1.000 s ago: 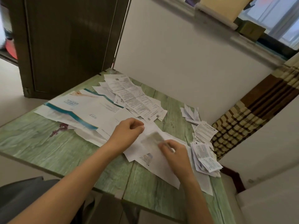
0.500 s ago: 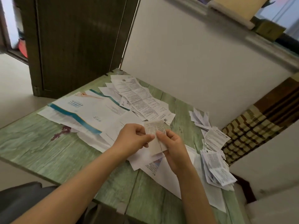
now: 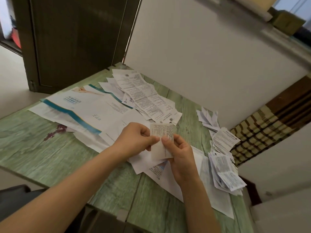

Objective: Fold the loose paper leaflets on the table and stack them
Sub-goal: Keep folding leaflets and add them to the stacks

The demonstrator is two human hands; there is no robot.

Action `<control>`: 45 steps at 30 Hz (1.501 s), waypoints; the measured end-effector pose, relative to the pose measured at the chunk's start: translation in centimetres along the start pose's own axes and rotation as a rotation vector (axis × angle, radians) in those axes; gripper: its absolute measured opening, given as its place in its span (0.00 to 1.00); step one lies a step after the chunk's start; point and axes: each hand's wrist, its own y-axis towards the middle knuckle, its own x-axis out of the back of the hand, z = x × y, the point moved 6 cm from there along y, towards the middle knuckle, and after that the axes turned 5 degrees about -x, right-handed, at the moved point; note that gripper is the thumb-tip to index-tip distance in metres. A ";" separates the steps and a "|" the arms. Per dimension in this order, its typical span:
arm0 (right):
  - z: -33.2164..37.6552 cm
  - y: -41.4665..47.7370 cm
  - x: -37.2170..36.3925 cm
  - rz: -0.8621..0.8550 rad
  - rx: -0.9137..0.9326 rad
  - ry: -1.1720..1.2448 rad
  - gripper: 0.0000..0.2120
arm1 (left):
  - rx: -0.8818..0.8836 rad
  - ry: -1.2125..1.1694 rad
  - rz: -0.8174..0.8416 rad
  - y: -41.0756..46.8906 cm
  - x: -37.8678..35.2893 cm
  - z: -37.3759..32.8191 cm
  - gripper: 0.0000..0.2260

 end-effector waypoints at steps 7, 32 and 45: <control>-0.1 -0.1 -0.3 -0.007 -0.004 -0.026 0.13 | 0.016 0.033 0.057 -0.5 0.2 0.1 0.09; -0.1 -0.3 -0.4 -0.033 0.097 -0.215 0.02 | -0.080 0.048 0.045 -1.3 0.4 -1.4 0.06; 0.0 -0.4 -0.9 -0.033 0.184 -0.408 0.06 | -0.092 0.138 0.052 -1.2 0.3 -1.3 0.06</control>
